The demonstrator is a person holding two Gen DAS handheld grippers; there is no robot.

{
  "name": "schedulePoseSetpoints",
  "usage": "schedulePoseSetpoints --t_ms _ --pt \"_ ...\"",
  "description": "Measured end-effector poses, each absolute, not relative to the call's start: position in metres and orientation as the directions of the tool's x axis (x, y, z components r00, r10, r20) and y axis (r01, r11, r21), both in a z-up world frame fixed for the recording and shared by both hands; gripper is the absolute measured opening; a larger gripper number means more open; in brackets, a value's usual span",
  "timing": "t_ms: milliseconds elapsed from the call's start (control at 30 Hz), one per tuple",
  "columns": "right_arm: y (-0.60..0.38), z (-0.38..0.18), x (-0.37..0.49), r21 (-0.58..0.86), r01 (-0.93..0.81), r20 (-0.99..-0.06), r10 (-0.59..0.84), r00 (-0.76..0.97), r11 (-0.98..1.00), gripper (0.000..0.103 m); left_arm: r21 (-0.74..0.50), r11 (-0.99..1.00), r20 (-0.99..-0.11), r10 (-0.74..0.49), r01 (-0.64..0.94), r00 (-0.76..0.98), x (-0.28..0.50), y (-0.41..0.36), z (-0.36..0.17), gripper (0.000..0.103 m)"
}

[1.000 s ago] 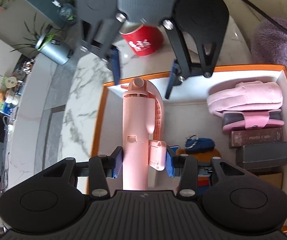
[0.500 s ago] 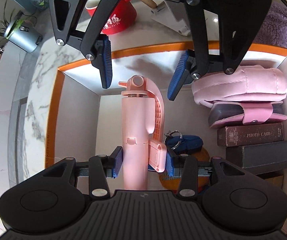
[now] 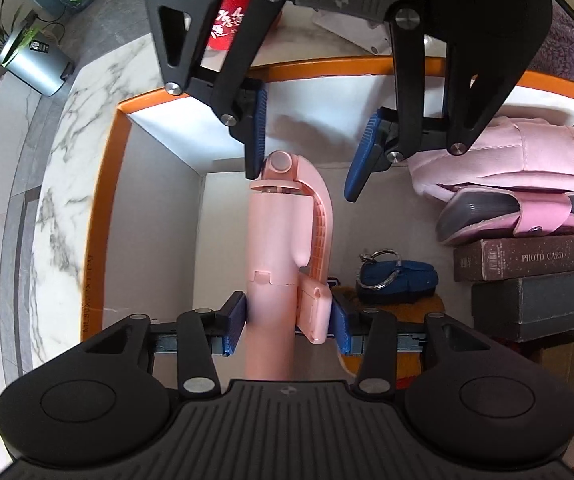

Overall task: Organize objects
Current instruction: 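Lower the pink fan and white box into the box with both grippers, then open both grippers and lift them out of the box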

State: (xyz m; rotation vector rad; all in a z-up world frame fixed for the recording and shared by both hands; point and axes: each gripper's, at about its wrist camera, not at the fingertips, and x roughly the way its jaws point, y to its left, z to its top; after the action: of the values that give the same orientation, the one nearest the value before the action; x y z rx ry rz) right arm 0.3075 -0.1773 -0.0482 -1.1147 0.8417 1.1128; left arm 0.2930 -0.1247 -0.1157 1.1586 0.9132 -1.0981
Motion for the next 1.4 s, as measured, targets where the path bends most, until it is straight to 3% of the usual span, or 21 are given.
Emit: schedulePoseSetpoints --t_ms 100,167,233,400,467,500,667,800,933,967,1000,1233,1400 --pt "-0.178 -0.049 0.310 -0.252 -0.965 -0.933 0.246 0.261 0.067 0.048 0.262 0.073 -0.946 -0.177 0.962 0.271 0.297 -0.124 -0.112 0.052" --pt "-0.178 -0.049 0.311 -0.264 -0.962 -0.929 0.248 0.274 0.073 0.048 0.277 0.100 -0.940 -0.179 0.956 0.291 0.301 -0.123 -0.108 0.047" --pt "-0.179 -0.047 0.312 -0.268 -0.960 -0.925 0.255 0.281 0.085 0.048 0.275 0.145 -0.938 -0.177 0.951 0.298 0.307 -0.123 -0.106 0.035" --pt "-0.178 -0.046 0.314 -0.292 -0.951 -0.916 0.257 0.309 0.102 0.046 0.270 0.173 -0.934 -0.193 0.947 0.302 0.309 -0.124 -0.106 0.034" --pt "-0.178 -0.047 0.317 -0.301 -0.946 -0.911 0.258 0.322 0.118 0.033 0.246 0.205 -0.935 -0.206 0.947 0.288 0.311 -0.120 -0.102 0.033" --pt "-0.177 -0.048 0.319 -0.302 -0.945 -0.910 0.256 0.325 0.126 0.032 0.221 0.234 -0.938 -0.216 0.947 0.272 0.316 -0.117 -0.099 0.031" --pt "-0.178 -0.051 0.335 -0.280 -0.941 -0.911 0.255 0.323 0.193 0.040 0.078 0.393 -0.945 -0.265 0.916 0.194 0.338 -0.101 -0.089 0.030" --pt "-0.180 -0.047 0.345 -0.203 -0.948 -0.925 0.271 0.268 0.244 0.039 0.045 0.407 -0.949 -0.267 0.912 0.166 0.337 -0.097 -0.086 0.030" --pt "-0.184 -0.043 0.339 -0.164 -0.962 -0.937 0.270 0.221 0.219 0.028 0.008 0.392 -0.949 -0.288 0.920 0.131 0.327 -0.096 -0.086 0.029" --pt "-0.186 -0.043 0.337 -0.148 -0.968 -0.943 0.267 0.200 0.205 0.008 -0.007 0.387 -0.951 -0.288 0.922 0.114 0.325 -0.097 -0.088 0.027" --pt "-0.187 -0.044 0.335 -0.132 -0.971 -0.950 0.254 0.182 0.201 0.001 0.002 0.379 -0.952 -0.282 0.925 0.117 0.322 -0.099 -0.090 0.027" --pt "-0.193 -0.048 0.322 -0.184 -0.965 -0.943 0.242 0.227 0.188 0.005 0.025 0.386 -0.942 -0.299 0.922 0.151 0.306 -0.099 -0.096 0.017" --pt "-0.192 -0.047 0.316 -0.198 -0.963 -0.934 0.262 0.242 0.182 0.022 0.071 0.371 -0.932 -0.306 0.926 0.194 0.292 -0.099 -0.093 0.013"
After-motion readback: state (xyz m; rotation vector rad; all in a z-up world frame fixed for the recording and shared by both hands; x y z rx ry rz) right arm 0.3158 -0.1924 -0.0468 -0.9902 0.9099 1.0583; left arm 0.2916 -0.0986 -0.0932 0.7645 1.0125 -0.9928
